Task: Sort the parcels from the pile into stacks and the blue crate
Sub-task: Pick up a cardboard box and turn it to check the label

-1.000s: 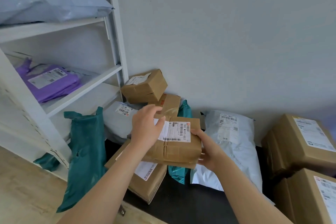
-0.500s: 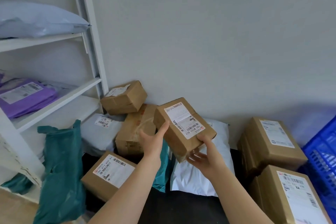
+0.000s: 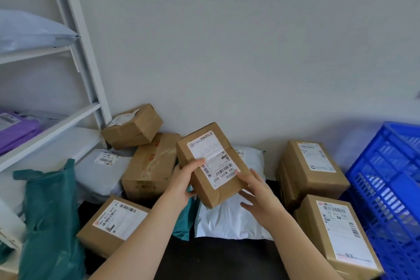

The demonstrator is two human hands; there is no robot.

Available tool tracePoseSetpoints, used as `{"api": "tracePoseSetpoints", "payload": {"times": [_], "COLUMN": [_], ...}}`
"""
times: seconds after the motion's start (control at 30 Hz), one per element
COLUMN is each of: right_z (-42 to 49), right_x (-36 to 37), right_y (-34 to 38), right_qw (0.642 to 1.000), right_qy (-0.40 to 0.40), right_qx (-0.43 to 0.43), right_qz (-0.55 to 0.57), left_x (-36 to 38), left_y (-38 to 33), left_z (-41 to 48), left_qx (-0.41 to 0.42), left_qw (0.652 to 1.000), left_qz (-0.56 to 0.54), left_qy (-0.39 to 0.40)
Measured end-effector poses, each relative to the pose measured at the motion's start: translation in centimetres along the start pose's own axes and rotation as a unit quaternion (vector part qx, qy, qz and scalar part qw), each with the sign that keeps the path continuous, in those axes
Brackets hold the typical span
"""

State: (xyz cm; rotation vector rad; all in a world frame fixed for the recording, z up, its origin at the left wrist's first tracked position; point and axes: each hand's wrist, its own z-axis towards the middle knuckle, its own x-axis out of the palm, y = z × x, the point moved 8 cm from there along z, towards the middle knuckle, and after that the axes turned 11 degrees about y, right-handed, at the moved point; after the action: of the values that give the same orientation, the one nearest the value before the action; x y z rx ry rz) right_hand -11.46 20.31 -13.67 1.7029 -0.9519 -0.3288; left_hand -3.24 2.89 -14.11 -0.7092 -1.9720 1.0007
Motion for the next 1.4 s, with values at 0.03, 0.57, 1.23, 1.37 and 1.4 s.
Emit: {"api": "tracePoseSetpoints", "payload": {"times": [0.03, 0.57, 1.23, 1.37, 1.4], "right_z": [-0.2, -1.1, 1.4, 1.4, 1.3], "right_x": [-0.5, -0.5, -4.2, -5.2, -5.3], "right_y": [0.4, 7.0, 3.2, 2.6, 2.5], "right_qw": [1.000, 0.910, 0.979, 0.992, 0.994], "right_qy": [-0.022, -0.045, 0.015, -0.022, -0.025], "right_qx": [-0.010, -0.139, 0.009, 0.009, 0.007], "right_qz": [-0.015, -0.388, -0.203, -0.122, -0.103], "left_x": [0.2, 5.1, 7.3, 4.8, 4.4], "left_y": [-0.3, -4.0, -5.7, -6.9, -6.8], "left_z": [0.1, 0.1, 0.9, 0.9, 1.0], "left_qx": [0.008, 0.085, 0.101, 0.184, 0.184], "left_qw": [1.000, 0.877, 0.907, 0.929, 0.933], "left_qz": [0.020, 0.472, 0.399, 0.319, 0.307], "left_qy": [0.002, 0.019, 0.096, -0.033, -0.044]}}
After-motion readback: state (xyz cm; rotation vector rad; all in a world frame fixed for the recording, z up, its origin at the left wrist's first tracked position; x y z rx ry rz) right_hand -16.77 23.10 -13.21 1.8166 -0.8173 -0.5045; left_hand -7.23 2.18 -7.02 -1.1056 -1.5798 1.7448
